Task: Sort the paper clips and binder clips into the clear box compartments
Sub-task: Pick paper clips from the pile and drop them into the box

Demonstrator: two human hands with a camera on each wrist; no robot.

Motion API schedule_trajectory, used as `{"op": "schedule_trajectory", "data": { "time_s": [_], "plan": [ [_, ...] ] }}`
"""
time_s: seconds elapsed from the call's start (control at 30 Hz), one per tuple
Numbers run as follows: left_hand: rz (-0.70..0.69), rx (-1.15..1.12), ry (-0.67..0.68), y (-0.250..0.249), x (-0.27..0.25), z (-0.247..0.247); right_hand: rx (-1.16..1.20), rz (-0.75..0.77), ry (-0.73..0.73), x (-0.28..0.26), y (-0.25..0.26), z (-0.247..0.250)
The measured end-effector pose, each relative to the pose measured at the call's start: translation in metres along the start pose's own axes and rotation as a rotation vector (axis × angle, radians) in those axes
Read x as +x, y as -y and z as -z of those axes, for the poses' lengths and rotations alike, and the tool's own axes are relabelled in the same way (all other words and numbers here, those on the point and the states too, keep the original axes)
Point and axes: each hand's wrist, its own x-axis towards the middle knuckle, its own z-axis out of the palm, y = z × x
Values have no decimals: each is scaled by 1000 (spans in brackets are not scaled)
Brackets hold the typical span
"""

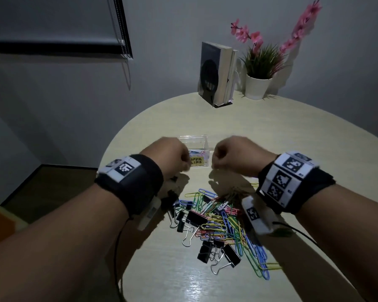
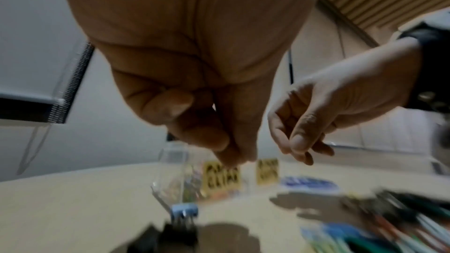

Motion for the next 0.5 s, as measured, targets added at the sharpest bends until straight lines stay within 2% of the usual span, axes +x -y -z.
{"op": "schedule_trajectory", "data": {
  "time_s": [0.07, 0.13, 0.33, 0.5],
  "plan": [
    [-19, 126, 140, -7, -10, -14, -71, -22, 156, -12, 0, -18],
    [-31, 194, 207, -10, -15, -25, -112, -17, 222, -19, 0, -33],
    [-33, 189, 256, -14, -17, -34, -37, -19, 272, -20, 3, -42],
    [-14, 86, 210, -11, -17, -33, 3, -41, 256, -19, 0, -39]
  ]
}}
